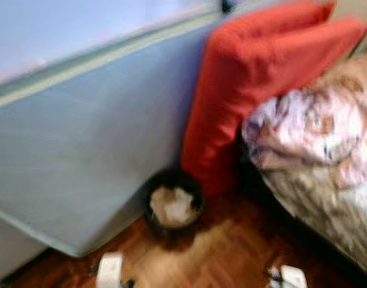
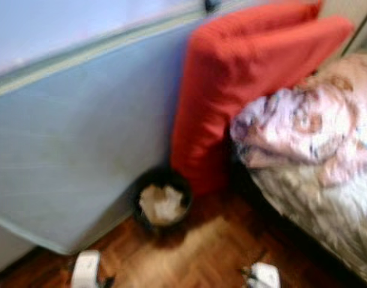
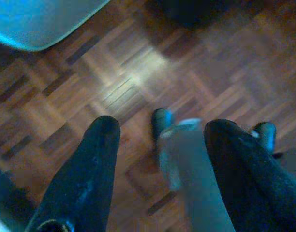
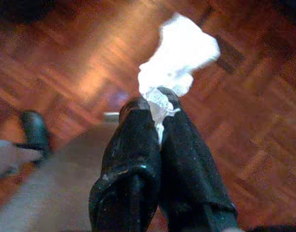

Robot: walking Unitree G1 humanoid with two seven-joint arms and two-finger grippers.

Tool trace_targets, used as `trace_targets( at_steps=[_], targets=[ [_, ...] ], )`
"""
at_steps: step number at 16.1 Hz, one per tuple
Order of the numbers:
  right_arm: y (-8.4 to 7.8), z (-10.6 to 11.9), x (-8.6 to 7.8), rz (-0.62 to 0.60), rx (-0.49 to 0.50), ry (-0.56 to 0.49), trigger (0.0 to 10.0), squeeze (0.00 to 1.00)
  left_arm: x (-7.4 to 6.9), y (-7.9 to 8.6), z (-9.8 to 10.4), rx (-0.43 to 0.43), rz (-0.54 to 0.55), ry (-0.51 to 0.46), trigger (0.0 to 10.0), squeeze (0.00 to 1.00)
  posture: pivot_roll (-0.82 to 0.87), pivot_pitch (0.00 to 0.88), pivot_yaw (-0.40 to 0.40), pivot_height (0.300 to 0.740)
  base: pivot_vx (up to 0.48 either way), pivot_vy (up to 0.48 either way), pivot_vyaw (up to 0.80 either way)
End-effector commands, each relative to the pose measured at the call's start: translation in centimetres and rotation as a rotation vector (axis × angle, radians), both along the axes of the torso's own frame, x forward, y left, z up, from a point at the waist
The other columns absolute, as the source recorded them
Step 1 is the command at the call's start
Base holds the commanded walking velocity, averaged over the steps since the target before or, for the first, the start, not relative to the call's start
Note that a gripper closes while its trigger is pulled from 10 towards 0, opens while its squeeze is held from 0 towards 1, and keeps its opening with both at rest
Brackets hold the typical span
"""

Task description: Clean up the room

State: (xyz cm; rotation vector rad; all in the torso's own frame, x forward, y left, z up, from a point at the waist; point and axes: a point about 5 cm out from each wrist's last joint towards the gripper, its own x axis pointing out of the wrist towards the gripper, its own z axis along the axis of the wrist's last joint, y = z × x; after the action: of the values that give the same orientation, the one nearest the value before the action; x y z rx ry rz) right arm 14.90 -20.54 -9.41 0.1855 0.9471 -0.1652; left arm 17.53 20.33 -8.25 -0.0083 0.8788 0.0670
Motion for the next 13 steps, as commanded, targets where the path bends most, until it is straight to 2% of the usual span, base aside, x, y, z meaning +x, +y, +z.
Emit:
trace_targets(
  at_steps=[1, 5, 13],
  targets=[
    [-0.5, -0.29, -0.99, -0.007, -0.009, 0.028, 10.0, 0.0, -0.28, -0.36, -0.19, -0.006, -0.004, 0.01, 10.0, 0.0, 0.02, 0.106, 0.003, 0.74, 0.0, 0.0, 0.0],
    [-0.49, -0.28, -0.96, -0.001, -0.008, 0.028, 10.0, 0.0, -0.16, -0.55, -0.17, -0.009, -0.01, 0.006, 10.0, 0.0, 0.01, 0.092, 0.001, 0.74, 0.0, 0.0, 0.0],
    [-0.5, -0.18, -0.64, 0.02, -0.024, 0.031, 10.0, 0.0, -0.12, -0.46, -0.16, -0.015, 0.009, 0.009, 10.0, 0.0, 0.01, 0.138, 0.0, 0.74, 0.0, 0.0, 0.0]
  ],
)
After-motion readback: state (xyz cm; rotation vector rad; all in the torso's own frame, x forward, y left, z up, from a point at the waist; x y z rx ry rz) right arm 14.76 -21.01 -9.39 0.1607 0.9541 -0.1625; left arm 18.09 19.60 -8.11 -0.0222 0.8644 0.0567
